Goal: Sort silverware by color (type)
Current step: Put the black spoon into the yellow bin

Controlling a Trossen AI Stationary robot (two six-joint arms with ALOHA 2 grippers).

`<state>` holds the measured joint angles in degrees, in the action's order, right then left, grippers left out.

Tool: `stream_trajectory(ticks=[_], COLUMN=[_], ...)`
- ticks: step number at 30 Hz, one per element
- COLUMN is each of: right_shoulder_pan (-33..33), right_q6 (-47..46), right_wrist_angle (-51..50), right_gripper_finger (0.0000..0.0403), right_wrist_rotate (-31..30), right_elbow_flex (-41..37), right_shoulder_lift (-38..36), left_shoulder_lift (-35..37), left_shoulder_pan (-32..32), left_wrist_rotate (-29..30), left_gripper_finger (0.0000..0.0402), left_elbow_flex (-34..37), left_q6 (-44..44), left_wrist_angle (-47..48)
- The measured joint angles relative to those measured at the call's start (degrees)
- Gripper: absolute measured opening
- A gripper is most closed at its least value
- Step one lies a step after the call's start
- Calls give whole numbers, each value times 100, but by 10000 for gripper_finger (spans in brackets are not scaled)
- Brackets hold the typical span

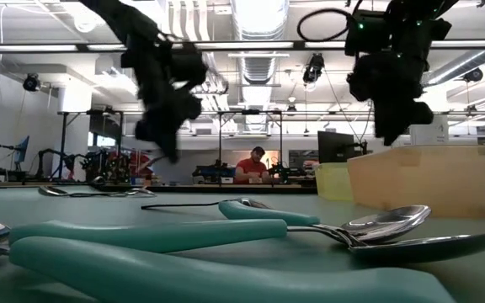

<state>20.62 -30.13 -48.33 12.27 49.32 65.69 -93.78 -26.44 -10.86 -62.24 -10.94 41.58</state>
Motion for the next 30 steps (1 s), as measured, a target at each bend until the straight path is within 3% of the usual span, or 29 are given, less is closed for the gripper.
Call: stream_trajectory(ticks=[3,8,12,16,21,30], right_shoulder_pan=[0,2,13,69,232,293], right_q6=[-82,-320,-540,-834,-1308,-1523], right_wrist_angle=[587,2001,3208,4147,4973,5359], right_gripper_finger=[144,146,146,146,146,146], right_wrist_rotate=[124,122,37,-463,-722,-783], right_elbow_flex=[0,0,0,0,0,0], right_shoulder_lift=[0,0,11,13,15,332], left_shoulder_lift=[27,97,160,132,85,61], left_shoulder_pan=[40,239,371,512,759,1029], left_wrist_rotate=[-317,-346,-331,2,832,1265], left_gripper_finger=[1,1,1,0,0,0], left_elbow_flex=[-338,-387,-69,207,186,3], left_q6=[-293,-960,-1771,-2656,-3038,-3596], left_wrist_angle=[-471,-1502,-3101,-4797,-5015,-5062])
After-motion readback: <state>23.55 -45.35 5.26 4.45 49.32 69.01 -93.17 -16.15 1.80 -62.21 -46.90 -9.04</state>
